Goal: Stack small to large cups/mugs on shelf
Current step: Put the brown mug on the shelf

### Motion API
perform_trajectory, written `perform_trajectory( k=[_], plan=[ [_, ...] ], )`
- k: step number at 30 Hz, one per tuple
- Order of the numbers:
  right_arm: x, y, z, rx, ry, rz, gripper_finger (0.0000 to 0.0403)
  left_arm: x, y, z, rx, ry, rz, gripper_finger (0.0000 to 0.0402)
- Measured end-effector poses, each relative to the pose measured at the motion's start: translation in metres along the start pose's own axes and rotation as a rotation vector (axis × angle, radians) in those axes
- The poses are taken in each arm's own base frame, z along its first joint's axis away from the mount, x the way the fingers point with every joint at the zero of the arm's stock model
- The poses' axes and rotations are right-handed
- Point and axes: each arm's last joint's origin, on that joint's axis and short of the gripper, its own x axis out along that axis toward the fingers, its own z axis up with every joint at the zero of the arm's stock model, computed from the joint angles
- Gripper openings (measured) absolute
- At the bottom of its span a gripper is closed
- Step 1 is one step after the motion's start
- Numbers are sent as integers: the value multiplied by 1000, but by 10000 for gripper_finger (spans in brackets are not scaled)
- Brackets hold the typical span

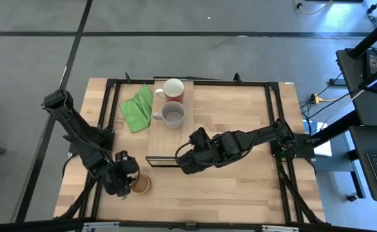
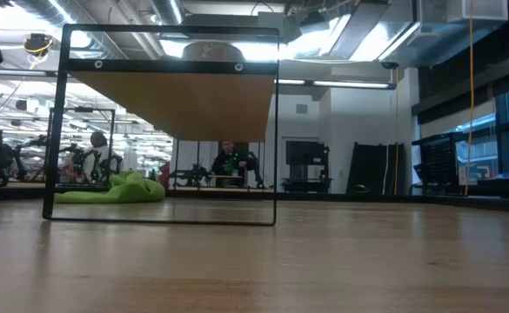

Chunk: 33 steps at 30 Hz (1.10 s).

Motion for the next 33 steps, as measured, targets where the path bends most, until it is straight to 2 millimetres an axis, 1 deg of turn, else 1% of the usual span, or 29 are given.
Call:
perform_trajectory(
  k=[3, 11, 25, 30, 33],
  plan=[
    [0, 0, 0, -1, 0, 0, 206, 5, 1, 3, -14, 7, 17, 148],
    [0, 0, 0, -4, -1, -1, 206, 18, 0, 7, 16, 62, 37, 146],
    [0, 0, 0, -8, -4, -2, 206, 40, -1, 7, 38, 92, 113, 146],
    [0, 0, 0, -7, -3, -2, 206, 46, -4, 6, 53, 105, 111, 145],
    [0, 0, 0, -7, -2, -1, 206, 47, -6, 6, 62, 108, 97, 136]
  ],
)
